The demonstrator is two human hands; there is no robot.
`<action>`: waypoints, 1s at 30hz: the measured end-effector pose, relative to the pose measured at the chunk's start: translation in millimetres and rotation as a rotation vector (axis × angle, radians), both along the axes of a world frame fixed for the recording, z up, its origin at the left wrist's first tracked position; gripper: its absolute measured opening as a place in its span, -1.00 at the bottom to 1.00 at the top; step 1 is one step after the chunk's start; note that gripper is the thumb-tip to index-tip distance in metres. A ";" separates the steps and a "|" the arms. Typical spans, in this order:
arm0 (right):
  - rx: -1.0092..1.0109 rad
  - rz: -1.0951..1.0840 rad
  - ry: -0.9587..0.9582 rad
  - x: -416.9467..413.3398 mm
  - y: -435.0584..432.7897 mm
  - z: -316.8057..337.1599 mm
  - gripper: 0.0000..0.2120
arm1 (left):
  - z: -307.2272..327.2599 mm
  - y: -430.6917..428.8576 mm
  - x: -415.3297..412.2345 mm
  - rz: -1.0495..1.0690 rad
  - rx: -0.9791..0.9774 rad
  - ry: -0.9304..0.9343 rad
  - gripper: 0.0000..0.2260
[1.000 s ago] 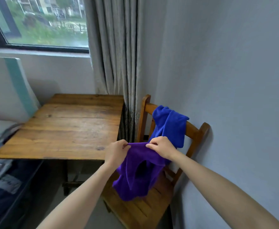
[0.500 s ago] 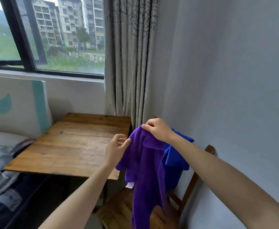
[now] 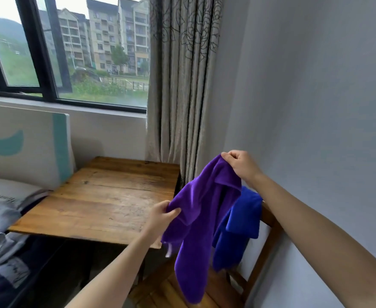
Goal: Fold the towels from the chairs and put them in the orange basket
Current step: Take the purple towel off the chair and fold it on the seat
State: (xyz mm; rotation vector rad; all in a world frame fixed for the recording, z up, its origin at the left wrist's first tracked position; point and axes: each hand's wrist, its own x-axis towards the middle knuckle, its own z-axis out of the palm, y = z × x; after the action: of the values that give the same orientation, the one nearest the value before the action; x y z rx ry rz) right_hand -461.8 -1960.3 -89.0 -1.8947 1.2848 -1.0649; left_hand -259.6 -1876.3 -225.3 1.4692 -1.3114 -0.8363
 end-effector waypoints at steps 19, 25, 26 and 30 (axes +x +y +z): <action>0.065 0.255 0.192 24.1 46.1 -126.2 -0.38 | 60.2 -31.2 -17.1 0.027 -0.011 -0.177 -0.72; -0.220 0.086 0.109 33.4 40.6 -113.7 -0.76 | 58.2 -28.2 -7.4 0.013 0.036 -0.176 -0.76; -0.238 0.115 0.118 34.3 38.5 -110.0 -0.81 | 57.6 -27.2 -4.1 0.008 0.037 -0.179 -0.78; -0.194 0.107 0.036 39.5 33.6 -88.3 -0.88 | 52.9 -20.0 5.7 -0.082 0.047 -0.094 -0.79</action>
State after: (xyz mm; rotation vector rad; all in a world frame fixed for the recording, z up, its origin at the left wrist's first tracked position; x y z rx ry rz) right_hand -422.3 -1926.7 -177.3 -2.1099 1.1196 -1.1396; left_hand -253.9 -1896.3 -172.4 1.5155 -1.4391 -0.8648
